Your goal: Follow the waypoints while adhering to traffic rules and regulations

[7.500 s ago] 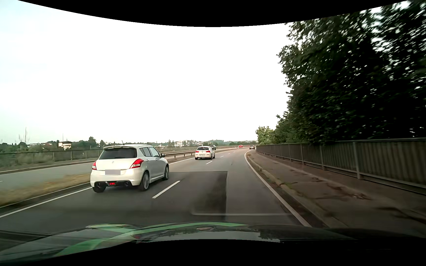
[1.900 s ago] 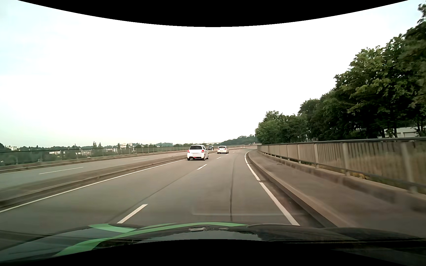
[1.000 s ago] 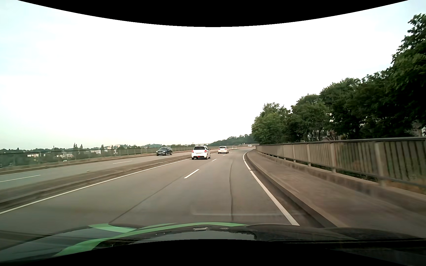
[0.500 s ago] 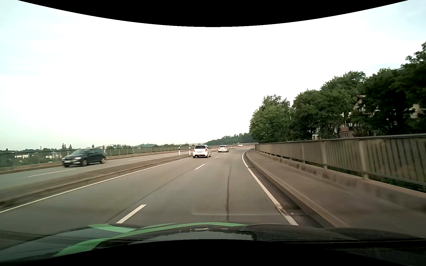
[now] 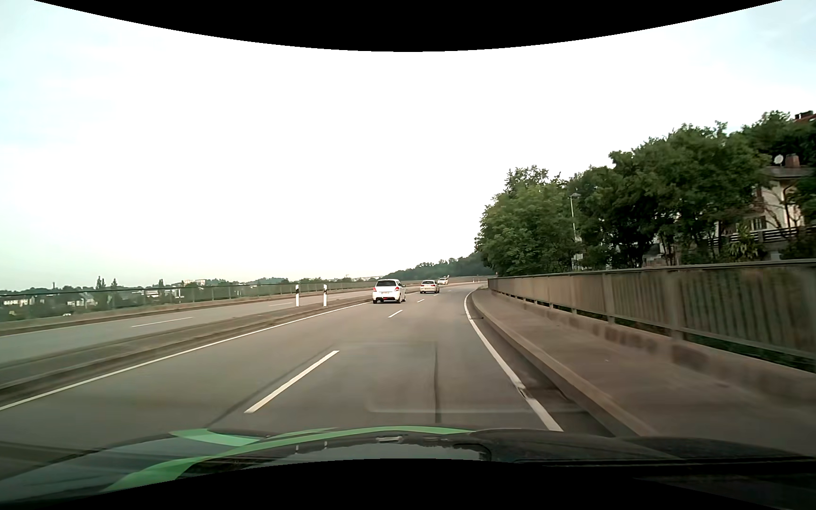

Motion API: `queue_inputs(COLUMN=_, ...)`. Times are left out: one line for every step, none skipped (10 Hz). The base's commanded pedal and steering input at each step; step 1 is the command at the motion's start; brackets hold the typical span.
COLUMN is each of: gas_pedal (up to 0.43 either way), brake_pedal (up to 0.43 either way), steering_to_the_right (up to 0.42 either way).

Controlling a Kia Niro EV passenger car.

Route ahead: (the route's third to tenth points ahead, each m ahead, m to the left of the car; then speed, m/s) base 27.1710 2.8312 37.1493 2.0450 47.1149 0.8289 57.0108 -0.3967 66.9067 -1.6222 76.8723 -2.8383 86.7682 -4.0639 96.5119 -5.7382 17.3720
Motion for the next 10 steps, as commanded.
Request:
queue_inputs(gas_pedal=0.220, brake_pedal=0.000, steering_to_the_right=0.011)
queue_inputs(gas_pedal=0.220, brake_pedal=0.000, steering_to_the_right=0.010)
queue_inputs(gas_pedal=0.220, brake_pedal=0.000, steering_to_the_right=0.010)
queue_inputs(gas_pedal=0.220, brake_pedal=0.000, steering_to_the_right=0.009)
queue_inputs(gas_pedal=0.220, brake_pedal=0.000, steering_to_the_right=0.008)
queue_inputs(gas_pedal=0.228, brake_pedal=0.000, steering_to_the_right=0.008)
queue_inputs(gas_pedal=0.240, brake_pedal=0.000, steering_to_the_right=0.006)
queue_inputs(gas_pedal=0.240, brake_pedal=0.000, steering_to_the_right=0.005)
queue_inputs(gas_pedal=0.240, brake_pedal=0.000, steering_to_the_right=0.004)
queue_inputs(gas_pedal=0.228, brake_pedal=0.000, steering_to_the_right=0.004)
